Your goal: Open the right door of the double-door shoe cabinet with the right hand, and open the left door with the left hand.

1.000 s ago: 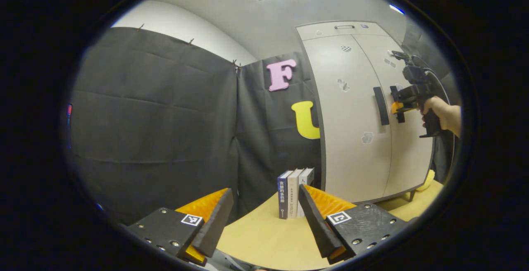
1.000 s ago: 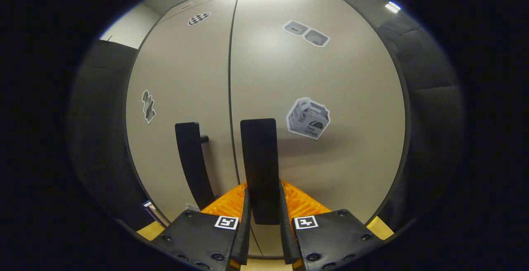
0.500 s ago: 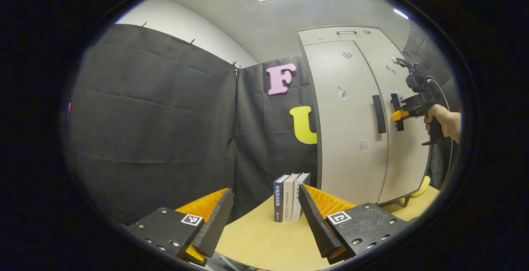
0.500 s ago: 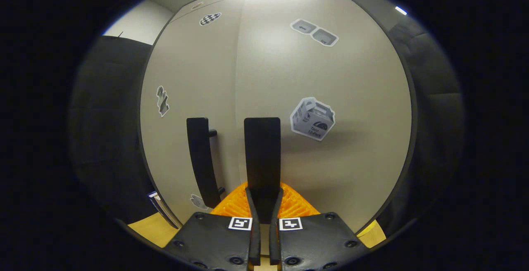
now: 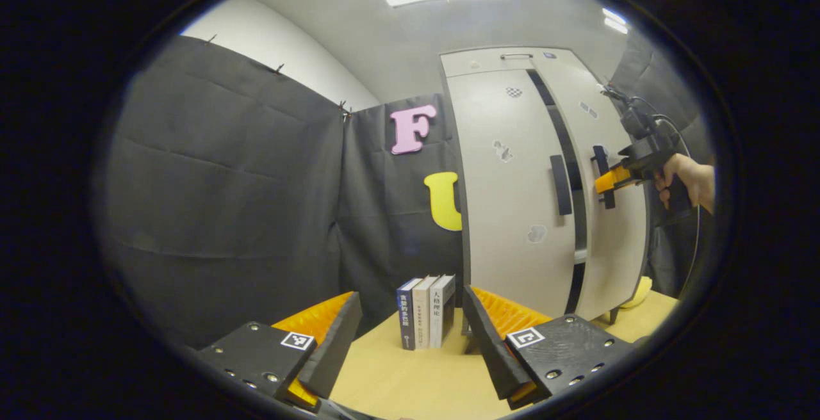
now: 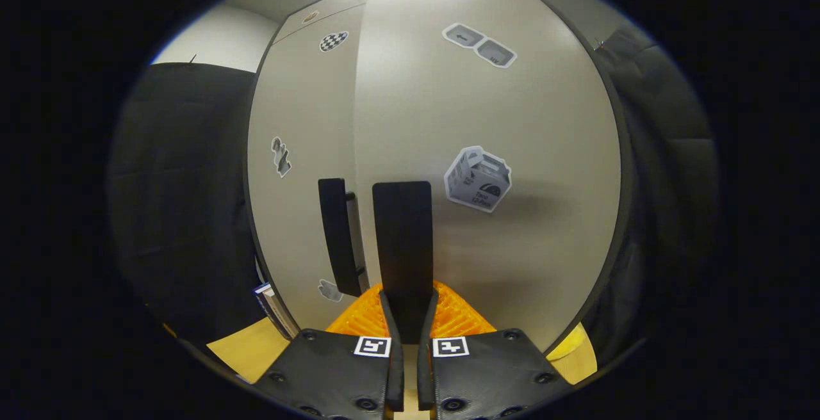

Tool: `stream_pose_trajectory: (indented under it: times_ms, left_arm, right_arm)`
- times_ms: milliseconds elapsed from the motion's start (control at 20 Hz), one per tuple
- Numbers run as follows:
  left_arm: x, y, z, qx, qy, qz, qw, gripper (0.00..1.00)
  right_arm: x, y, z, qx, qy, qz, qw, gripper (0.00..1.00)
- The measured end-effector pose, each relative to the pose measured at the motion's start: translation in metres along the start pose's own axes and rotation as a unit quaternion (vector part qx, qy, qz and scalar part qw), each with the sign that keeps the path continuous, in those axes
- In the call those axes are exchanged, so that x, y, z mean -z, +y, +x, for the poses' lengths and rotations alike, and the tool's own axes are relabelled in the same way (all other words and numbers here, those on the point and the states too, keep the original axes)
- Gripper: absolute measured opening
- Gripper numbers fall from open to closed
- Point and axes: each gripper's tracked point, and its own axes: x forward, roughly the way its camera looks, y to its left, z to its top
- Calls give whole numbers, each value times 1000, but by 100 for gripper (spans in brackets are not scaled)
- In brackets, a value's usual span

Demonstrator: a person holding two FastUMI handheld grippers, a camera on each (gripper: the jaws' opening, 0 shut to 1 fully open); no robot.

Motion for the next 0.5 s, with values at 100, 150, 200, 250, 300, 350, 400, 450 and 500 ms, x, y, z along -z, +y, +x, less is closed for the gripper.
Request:
stream_pose_trajectory:
  times_ms: [100, 150, 200, 250, 300, 350, 400, 450, 500]
  left_arm:
    - [-1, -6, 0, 7, -1, -3, 1000, 94]
    - [-1, -7, 0, 10, -1, -5, 1000, 94]
    - [0, -10, 1, 12, 0, -6, 1000, 94]
    - [0, -14, 2, 15, 0, -7, 1000, 94]
    - [0, -17, 1, 18, 0, -7, 1000, 94]
    - [-1, -19, 2, 21, 0, -6, 1000, 94]
    - [0, -22, 2, 24, 0, -4, 1000, 94]
    - [0, -25, 3, 27, 0, -3, 1000, 94]
    - [0, -28, 4, 29, 1, -2, 1000, 94]
  right_arm:
    - [1, -1, -8, -6, 4, -4, 1000, 10]
    - [2, -1, -11, -9, 6, -5, 1000, 10]
    - [4, -1, -15, -12, 7, -4, 1000, 8]
    - [5, -1, -17, -16, 9, -3, 1000, 10]
    - [5, -1, -19, -19, 11, -3, 1000, 10]
    - [6, -1, -21, -24, 12, -2, 1000, 10]
    - [6, -1, -24, -28, 15, -2, 999, 10]
    - [7, -1, -28, -32, 16, -1, 999, 10]
    - [7, -1, -32, -37, 17, -1, 999, 10]
